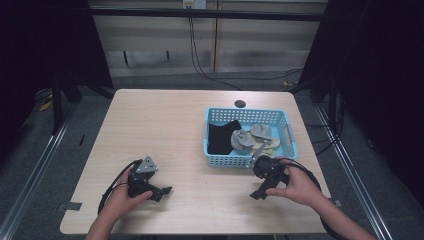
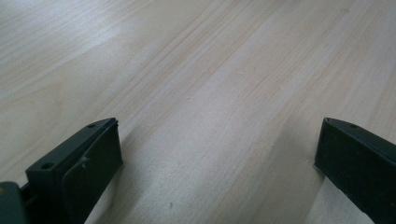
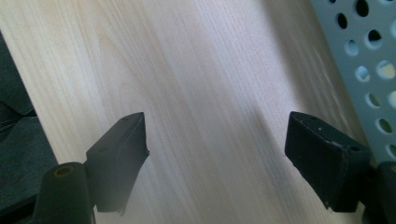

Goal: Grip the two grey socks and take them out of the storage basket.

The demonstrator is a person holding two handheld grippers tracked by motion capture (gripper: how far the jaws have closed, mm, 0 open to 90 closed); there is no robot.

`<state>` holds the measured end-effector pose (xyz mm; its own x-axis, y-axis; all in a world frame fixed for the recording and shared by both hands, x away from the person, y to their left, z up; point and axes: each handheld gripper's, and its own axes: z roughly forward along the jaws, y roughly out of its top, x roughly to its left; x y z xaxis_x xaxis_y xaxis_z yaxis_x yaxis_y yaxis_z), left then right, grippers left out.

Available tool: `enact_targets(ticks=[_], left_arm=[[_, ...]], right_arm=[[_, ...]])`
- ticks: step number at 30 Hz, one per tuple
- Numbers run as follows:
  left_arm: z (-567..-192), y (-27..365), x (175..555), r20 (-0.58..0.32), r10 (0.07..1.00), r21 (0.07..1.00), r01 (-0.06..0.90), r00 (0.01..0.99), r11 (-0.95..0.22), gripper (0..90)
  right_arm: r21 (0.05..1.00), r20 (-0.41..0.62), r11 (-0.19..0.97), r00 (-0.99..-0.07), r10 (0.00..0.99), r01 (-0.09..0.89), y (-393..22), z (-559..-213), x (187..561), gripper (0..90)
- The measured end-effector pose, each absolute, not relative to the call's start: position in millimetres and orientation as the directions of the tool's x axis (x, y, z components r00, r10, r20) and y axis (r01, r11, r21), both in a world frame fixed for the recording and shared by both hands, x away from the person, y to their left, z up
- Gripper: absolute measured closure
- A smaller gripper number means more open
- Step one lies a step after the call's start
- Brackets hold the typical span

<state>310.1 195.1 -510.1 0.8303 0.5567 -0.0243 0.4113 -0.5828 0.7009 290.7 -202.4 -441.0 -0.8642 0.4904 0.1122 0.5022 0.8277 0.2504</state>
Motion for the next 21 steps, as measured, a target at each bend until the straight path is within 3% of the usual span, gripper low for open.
enact_targets(ticks=[21], left_arm=[[-510.3, 195.0, 310.0, -0.028, 0.557, 0.701, 0.413, 0.83, -0.581, 0.0]], right_arm=[[0.224, 0.082, 0.845, -0.874, 0.48, 0.485, -201.3, -383.1, 321.0, 22.6]])
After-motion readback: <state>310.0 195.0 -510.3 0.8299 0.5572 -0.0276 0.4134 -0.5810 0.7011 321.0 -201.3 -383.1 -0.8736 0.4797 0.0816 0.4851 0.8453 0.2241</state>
